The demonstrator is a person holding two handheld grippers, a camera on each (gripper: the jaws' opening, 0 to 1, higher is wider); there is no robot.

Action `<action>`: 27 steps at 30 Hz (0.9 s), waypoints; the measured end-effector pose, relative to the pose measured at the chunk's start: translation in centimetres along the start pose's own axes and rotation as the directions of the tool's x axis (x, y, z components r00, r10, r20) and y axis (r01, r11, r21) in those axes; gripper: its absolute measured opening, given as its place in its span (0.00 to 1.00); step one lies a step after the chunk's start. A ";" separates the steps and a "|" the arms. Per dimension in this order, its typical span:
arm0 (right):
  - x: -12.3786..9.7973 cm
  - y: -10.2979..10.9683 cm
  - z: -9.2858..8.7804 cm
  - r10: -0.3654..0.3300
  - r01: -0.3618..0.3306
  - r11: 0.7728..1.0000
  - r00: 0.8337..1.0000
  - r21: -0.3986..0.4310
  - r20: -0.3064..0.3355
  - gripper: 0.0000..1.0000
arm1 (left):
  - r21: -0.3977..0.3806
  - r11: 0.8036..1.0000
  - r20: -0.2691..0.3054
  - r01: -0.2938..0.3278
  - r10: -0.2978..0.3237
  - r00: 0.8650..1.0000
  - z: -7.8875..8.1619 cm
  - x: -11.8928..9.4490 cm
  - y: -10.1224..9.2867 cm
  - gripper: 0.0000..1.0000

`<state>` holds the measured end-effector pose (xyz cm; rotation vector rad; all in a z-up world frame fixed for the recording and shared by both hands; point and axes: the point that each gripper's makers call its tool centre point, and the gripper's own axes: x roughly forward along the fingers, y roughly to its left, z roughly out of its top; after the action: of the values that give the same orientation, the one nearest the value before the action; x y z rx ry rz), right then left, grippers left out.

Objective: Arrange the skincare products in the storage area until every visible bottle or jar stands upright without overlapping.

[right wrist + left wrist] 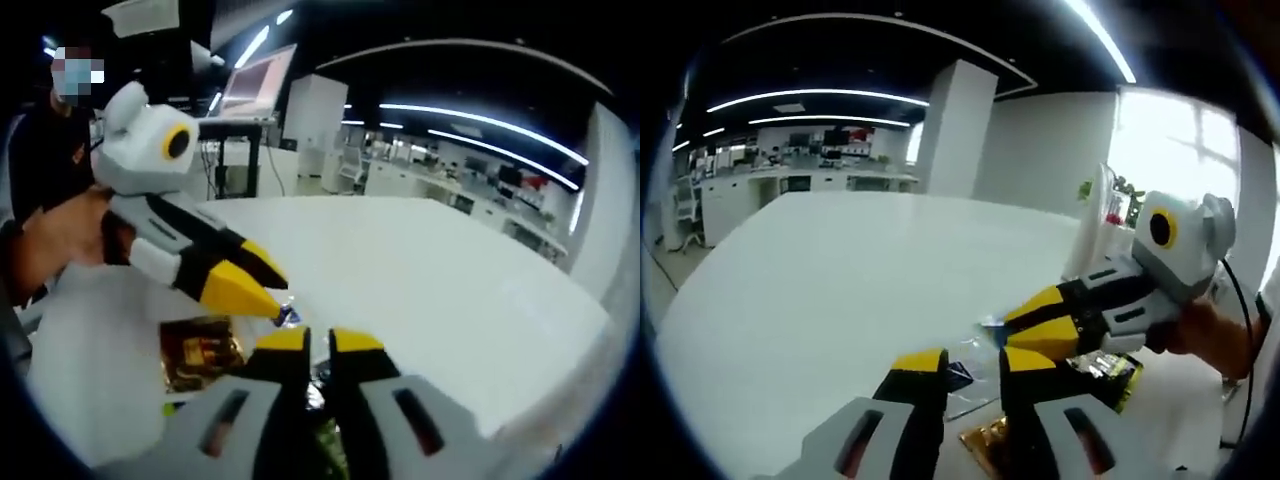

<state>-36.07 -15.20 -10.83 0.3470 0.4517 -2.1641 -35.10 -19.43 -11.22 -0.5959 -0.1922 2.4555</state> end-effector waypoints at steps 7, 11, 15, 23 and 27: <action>-1.9 -0.3 0.1 -0.037 0.035 0.999 0.998 0.037 0.042 0.12 | -0.033 0.999 0.051 0.008 -0.006 0.999 0.7 -1.4 -0.3 0.28; -3.1 -0.1 -0.2 -0.049 0.046 0.997 0.997 0.059 0.054 0.20 | -0.034 0.999 0.069 0.006 -0.004 0.998 0.8 -2.2 -0.7 0.35; -4.7 0.4 -0.2 -0.048 0.040 0.995 0.995 0.093 0.090 0.24 | -0.029 0.999 0.082 0.018 -0.015 0.997 0.6 -2.9 -1.2 0.42; -7.3 2.0 0.0 -0.035 0.005 0.986 0.983 0.165 0.180 0.39 | 0.011 0.999 0.122 0.032 -0.033 0.992 0.6 -4.9 -1.9 0.59; -8.8 2.3 -0.6 -0.065 0.034 0.985 0.981 0.169 0.182 0.40 | 0.023 0.999 0.138 0.034 -0.037 0.990 0.5 -5.7 -2.3 0.63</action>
<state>-29.09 -9.96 -8.26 0.2221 0.1774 -2.2635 -30.09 -20.92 -8.04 -0.4094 -0.2301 2.4629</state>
